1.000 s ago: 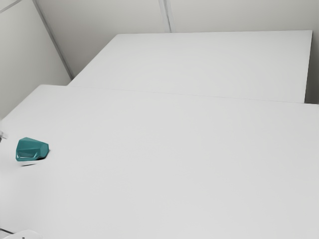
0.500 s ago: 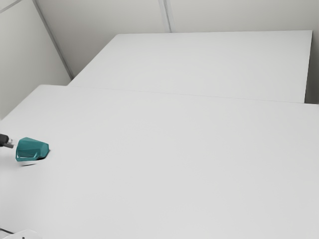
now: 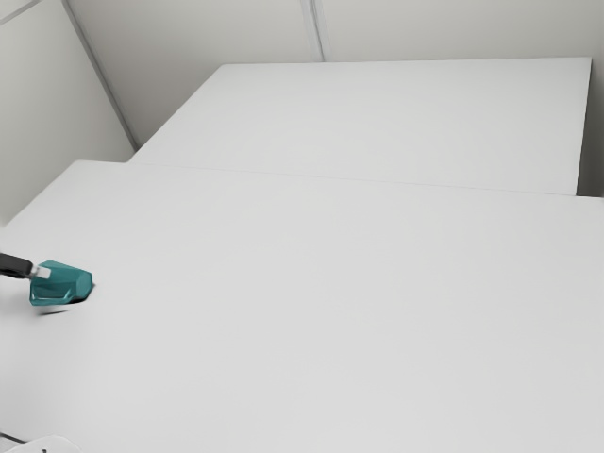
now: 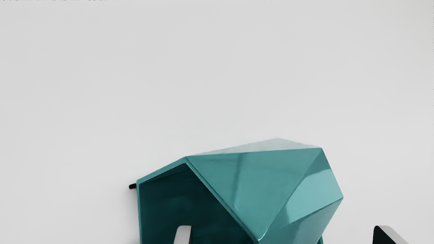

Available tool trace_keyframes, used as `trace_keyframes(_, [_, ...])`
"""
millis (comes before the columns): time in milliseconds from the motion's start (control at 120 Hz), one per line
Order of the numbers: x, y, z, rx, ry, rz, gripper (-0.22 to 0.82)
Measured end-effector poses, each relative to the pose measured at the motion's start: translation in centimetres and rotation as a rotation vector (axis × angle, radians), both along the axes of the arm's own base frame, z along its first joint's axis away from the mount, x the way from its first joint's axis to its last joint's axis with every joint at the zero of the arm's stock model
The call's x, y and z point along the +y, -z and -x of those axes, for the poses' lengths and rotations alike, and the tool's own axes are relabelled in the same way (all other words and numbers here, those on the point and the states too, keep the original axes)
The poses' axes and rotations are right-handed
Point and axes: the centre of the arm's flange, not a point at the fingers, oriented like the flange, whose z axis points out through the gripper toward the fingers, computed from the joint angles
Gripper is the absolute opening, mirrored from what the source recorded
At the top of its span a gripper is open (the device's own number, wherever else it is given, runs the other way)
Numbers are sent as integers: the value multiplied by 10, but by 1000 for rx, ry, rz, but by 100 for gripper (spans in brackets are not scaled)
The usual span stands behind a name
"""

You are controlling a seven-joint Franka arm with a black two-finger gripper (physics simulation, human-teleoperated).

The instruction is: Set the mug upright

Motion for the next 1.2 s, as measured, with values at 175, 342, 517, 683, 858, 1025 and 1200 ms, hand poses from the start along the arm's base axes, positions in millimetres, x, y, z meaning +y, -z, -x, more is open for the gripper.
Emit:
trace_keyframes(175, [-6, 4, -6, -8, 21, 7, 55])
trace_keyframes(342, [-9, 11, -6, -8, 30, 18, 46])
trace_keyframes(517, [-11, 11, -7, -15, 35, 20, 34])
trace_keyframes(683, [-14, 8, -11, -25, 46, 21, 23])
trace_keyframes(858, [-17, 3, -14, -35, 58, 21, 15])
trace_keyframes(1025, [-23, -7, -20, -50, 71, 16, 2])
trace_keyframes(1200, [-36, -15, -34, -65, 103, 10, -10])
